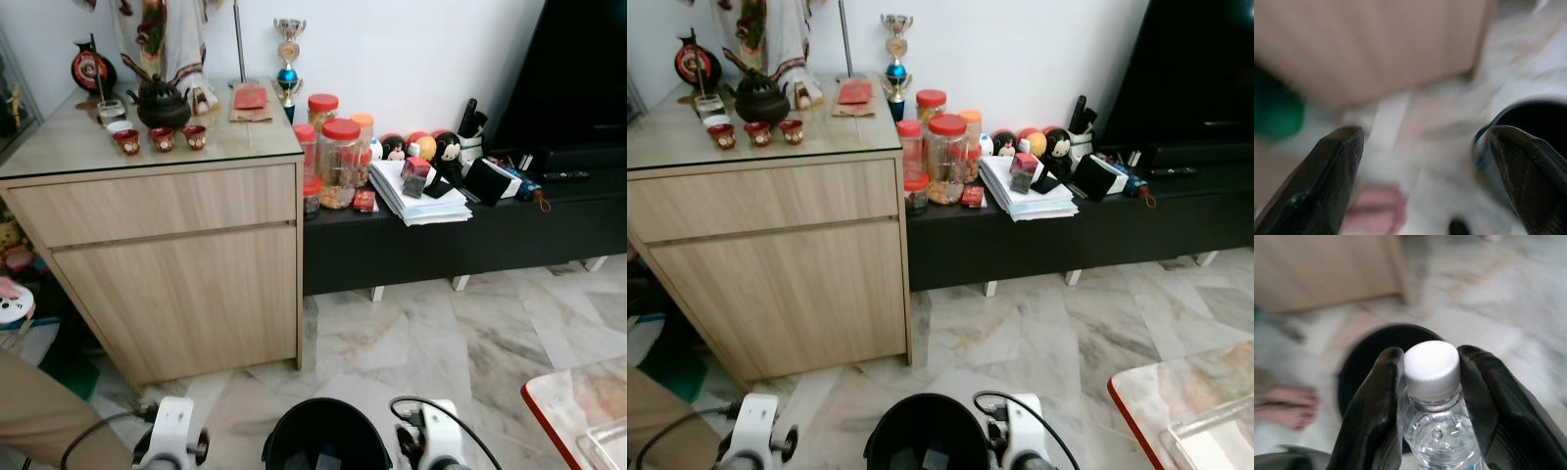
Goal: Picking trash to rubbish bin
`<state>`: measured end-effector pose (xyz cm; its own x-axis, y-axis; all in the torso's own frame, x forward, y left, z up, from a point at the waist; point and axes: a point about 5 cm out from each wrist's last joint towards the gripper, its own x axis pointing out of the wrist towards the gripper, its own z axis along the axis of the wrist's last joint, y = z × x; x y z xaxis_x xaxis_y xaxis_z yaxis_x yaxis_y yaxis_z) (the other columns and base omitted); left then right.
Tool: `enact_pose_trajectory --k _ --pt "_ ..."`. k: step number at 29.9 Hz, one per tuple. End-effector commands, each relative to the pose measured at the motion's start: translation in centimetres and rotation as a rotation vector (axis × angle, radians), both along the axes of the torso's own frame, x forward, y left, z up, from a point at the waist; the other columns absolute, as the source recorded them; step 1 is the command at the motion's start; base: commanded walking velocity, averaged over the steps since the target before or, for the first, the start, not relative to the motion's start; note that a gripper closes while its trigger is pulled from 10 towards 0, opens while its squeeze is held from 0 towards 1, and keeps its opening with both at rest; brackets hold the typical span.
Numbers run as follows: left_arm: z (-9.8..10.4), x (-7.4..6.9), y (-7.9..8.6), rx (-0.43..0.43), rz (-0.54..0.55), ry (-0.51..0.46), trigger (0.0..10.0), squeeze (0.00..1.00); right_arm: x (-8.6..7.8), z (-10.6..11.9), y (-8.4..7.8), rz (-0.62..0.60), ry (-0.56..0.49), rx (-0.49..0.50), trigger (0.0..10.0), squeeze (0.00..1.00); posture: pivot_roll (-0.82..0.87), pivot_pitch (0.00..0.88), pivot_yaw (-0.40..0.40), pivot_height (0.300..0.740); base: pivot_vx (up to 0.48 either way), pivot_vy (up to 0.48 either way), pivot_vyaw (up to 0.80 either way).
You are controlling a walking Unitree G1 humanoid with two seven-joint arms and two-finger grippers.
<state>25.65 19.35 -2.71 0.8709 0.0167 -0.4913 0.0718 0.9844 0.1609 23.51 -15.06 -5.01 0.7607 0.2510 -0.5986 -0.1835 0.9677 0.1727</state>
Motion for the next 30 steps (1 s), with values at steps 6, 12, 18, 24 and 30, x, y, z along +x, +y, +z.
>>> enact_pose_trajectory --k 6,12,18,24,30 --pt "2.5 2.6 -4.4 -0.044 -0.267 -0.126 10.0 0.00 1.5 1.2 1.8 0.101 -0.052 0.032 10.0 0.00 0.16 0.057 -0.050 0.740 0.000 0.000 0.00" --pt "5.8 3.9 -10.6 -0.185 -0.596 -0.256 10.0 0.00 3.2 2.8 4.7 0.162 -0.126 0.059 10.0 0.00 0.17 0.068 -0.050 0.740 0.000 0.000 0.00" --pt "5.3 3.0 -11.4 -0.240 -0.629 -0.226 10.0 0.00 4.3 3.7 5.9 0.125 -0.153 0.068 10.0 0.00 0.18 0.076 -0.044 0.740 0.000 0.000 0.00" --pt "4.9 2.2 -11.0 -0.275 -0.614 -0.199 10.0 0.00 5.0 4.4 6.4 0.100 -0.178 0.053 10.0 0.00 0.18 0.080 -0.040 0.740 0.000 0.000 0.00" --pt "4.2 1.6 -10.1 -0.294 -0.600 -0.154 10.0 0.00 5.2 4.5 6.7 0.099 -0.176 0.048 10.0 0.00 0.19 0.082 -0.039 0.740 0.000 0.000 0.00"
